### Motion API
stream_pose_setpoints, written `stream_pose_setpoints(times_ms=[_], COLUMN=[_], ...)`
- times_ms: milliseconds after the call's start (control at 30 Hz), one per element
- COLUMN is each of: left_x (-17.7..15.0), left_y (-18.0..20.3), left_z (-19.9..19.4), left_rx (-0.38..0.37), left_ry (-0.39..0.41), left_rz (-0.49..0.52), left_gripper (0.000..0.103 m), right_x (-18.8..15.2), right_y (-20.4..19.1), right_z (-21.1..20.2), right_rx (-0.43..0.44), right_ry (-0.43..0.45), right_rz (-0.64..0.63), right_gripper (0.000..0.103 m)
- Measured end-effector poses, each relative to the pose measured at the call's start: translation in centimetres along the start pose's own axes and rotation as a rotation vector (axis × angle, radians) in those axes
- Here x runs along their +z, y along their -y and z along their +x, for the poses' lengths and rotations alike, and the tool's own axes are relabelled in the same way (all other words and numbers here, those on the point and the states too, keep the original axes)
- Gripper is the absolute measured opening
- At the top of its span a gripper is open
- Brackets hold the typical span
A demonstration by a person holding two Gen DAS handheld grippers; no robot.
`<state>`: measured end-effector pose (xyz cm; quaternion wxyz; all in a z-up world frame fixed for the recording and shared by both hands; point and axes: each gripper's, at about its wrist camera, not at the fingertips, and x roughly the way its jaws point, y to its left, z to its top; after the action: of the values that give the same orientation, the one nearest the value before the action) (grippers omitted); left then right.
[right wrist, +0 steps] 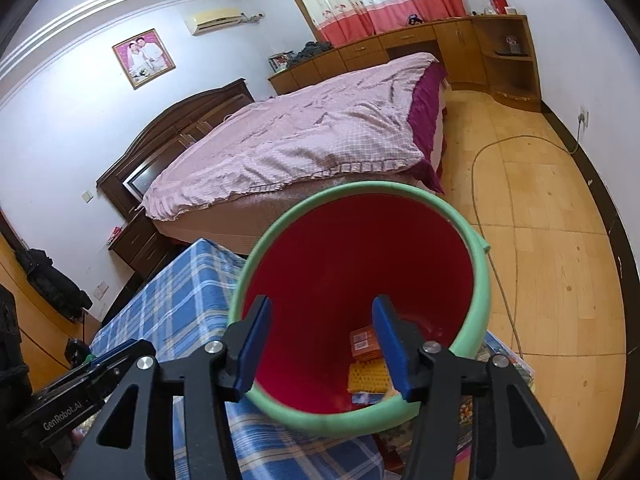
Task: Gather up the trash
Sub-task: 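Move both open tools back over the table toward the crumpled bags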
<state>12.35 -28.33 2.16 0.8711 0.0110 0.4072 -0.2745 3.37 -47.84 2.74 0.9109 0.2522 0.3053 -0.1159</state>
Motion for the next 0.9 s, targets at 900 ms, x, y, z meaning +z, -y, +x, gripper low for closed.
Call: stream_pose_setpoints(times_ms=[900], left_x=[-4.5], left_y=[-13.3], left_z=[-12.6], left_rx=[0.229], left_ry=[0.107], left_rz=[-0.184], left_gripper=[0.032], right_x=[-6.6], right_y=[-14.1], right_z=[-5.2], right_rx=[0.158], right_ry=[-0.046], right_rz=[-0.156], right_gripper=[0.071])
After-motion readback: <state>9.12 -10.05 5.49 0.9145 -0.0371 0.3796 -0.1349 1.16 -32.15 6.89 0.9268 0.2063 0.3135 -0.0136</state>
